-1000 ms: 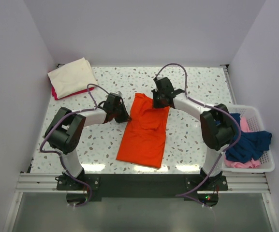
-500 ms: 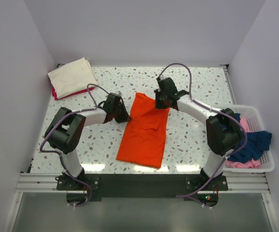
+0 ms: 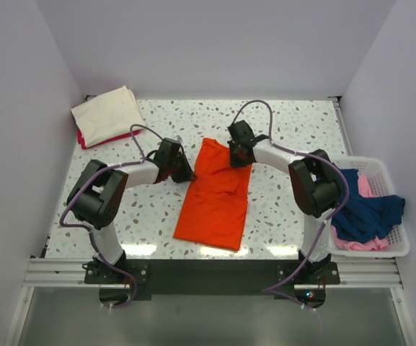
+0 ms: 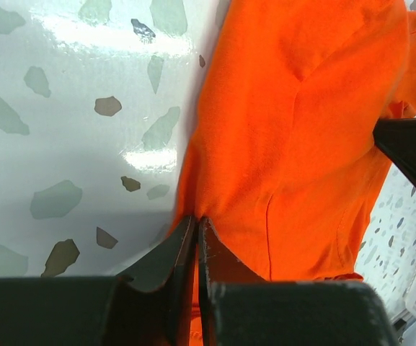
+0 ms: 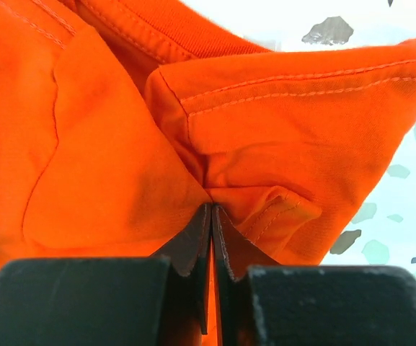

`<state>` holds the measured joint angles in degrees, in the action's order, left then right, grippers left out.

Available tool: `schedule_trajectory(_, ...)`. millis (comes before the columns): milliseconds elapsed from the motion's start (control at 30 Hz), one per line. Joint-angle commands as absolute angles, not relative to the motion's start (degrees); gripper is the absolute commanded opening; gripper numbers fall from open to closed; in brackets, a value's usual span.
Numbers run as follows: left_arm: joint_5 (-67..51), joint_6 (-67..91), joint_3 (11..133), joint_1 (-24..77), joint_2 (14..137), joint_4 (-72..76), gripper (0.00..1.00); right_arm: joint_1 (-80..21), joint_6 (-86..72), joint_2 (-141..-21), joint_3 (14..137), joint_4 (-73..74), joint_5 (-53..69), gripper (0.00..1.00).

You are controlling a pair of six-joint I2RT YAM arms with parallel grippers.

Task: Fold and stack the t-shirts
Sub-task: Fold the tshirt

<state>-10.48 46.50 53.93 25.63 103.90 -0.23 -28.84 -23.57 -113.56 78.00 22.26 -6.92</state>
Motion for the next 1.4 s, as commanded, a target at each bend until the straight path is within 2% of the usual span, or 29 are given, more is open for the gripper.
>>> schedule_trajectory(0,-9.4,43.9,54.9,25.4,104.2,-3.0,0.13,-28.8,-24.3,-113.4,80.1,23.0,-9.5,0.06)
schedule_trajectory(400,-9.7,43.5,54.5,25.0,95.6,-1.8,0.39,-28.6,-23.1,-118.0,86.6,23.8,-7.3,0.1)
schedule_trajectory(867,-11.5,45.7,50.5,23.5,88.9,-1.0,0.42,-26.9,-19.9,-129.9,100.2,24.5,-2.6,0.11)
schedule_trajectory(933,-11.9,45.7,49.0,22.9,87.7,-1.0,0.43,-26.7,-19.2,-130.0,101.4,24.2,-2.5,0.14)
schedule_trajectory(1033,-12.7,44.8,46.8,22.5,85.5,-0.9,0.45,-26.2,-18.4,-127.6,101.7,24.3,-2.5,0.23)
schedule_trajectory(1133,-13.6,42.6,43.4,22.4,82.1,-0.9,0.47,-25.1,-18.1,-123.8,102.7,25.1,-1.0,0.41)
schedule_trajectory(1167,-14.1,42.1,41.9,22.4,81.1,-0.9,0.49,-24.6,-18.1,-122.7,103.6,26.6,-0.9,0.53)
schedule_trajectory(1267,-16.0,39.9,39.0,22.4,77.8,-2.6,0.53,-24.2,-18.2,-117.6,104.8,30.5,-1.1,0.7)
schedule_trajectory(1367,-17.0,38.4,36.1,22.4,74.9,-4.7,0.54,-24.3,-19.6,-111.1,101.4,32.0,-1.8,0.73)
